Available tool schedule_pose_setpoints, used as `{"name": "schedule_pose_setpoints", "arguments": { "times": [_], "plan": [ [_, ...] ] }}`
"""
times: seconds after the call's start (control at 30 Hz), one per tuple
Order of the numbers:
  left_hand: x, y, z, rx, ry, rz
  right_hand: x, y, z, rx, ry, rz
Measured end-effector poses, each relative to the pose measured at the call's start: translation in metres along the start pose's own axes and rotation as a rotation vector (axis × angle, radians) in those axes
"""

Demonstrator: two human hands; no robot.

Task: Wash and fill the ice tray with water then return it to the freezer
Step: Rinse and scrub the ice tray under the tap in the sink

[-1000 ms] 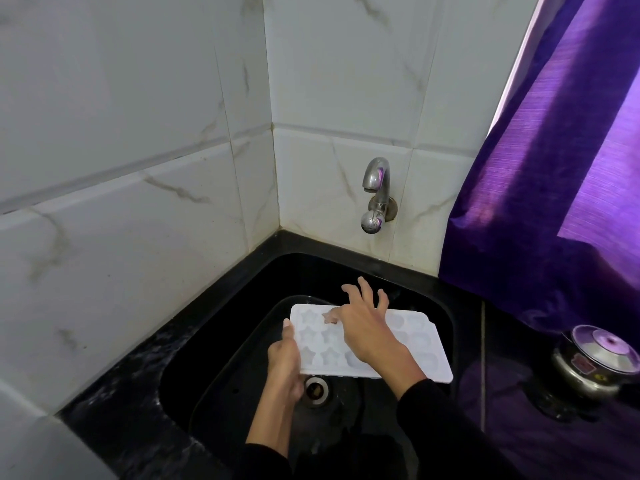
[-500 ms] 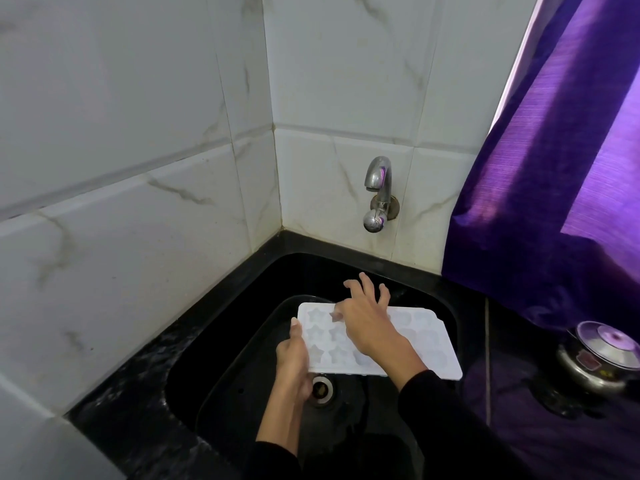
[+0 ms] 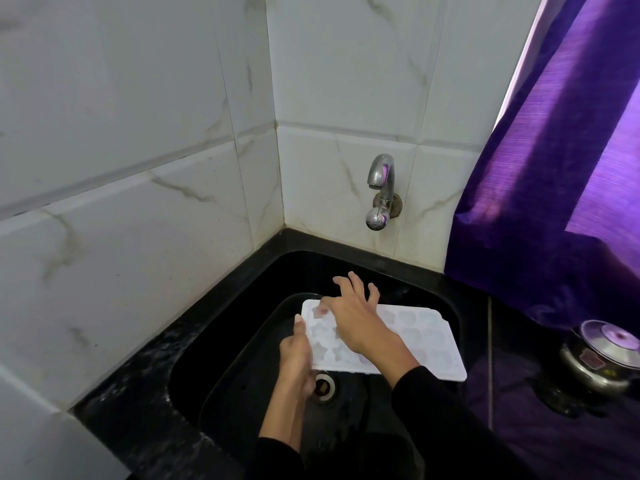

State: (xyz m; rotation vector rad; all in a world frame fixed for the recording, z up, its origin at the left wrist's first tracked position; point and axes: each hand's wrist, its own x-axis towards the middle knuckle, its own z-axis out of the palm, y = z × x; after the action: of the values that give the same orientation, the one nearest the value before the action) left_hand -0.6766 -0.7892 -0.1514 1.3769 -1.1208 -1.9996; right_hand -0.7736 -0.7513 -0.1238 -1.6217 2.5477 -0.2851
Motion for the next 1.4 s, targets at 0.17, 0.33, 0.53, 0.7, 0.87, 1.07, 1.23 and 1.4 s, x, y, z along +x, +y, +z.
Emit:
{"name": "schedule_pose_setpoints", "arguments": {
  "times": [0.17,0.33,0.53,0.7,0.87,1.07,1.23,1.4],
  "plan": [
    [-0.001,0.001,-0.001,-0.004,0.011,-0.007,0.0,-0.005,0.003,-0.055,-0.038,-0.02],
    [0.001,-0.001,-0.002,0.004,-0.002,-0.006,0.0,-0.004,0.001,-0.053,-0.023,-0.008],
    [0.003,-0.003,-0.003,0.005,-0.007,0.002,0.0,-0.006,0.002,-0.058,-0.025,-0.007],
    [0.003,-0.001,0.0,0.007,-0.014,-0.001,0.001,-0.004,0.001,0.014,-0.027,0.01],
    [0.007,0.002,-0.002,-0.046,-0.011,-0.015,-0.006,0.015,-0.033,0.117,0.095,0.065],
    [0.013,0.003,-0.012,-0.081,0.002,-0.019,-0.035,0.069,-0.071,0.096,0.277,0.251],
    [0.016,0.004,-0.018,-0.099,0.019,-0.007,-0.061,0.095,-0.061,0.067,0.208,0.424],
    [0.017,0.006,-0.022,-0.119,0.026,-0.003,-0.068,0.093,-0.043,0.046,0.107,0.465]
  ]
}}
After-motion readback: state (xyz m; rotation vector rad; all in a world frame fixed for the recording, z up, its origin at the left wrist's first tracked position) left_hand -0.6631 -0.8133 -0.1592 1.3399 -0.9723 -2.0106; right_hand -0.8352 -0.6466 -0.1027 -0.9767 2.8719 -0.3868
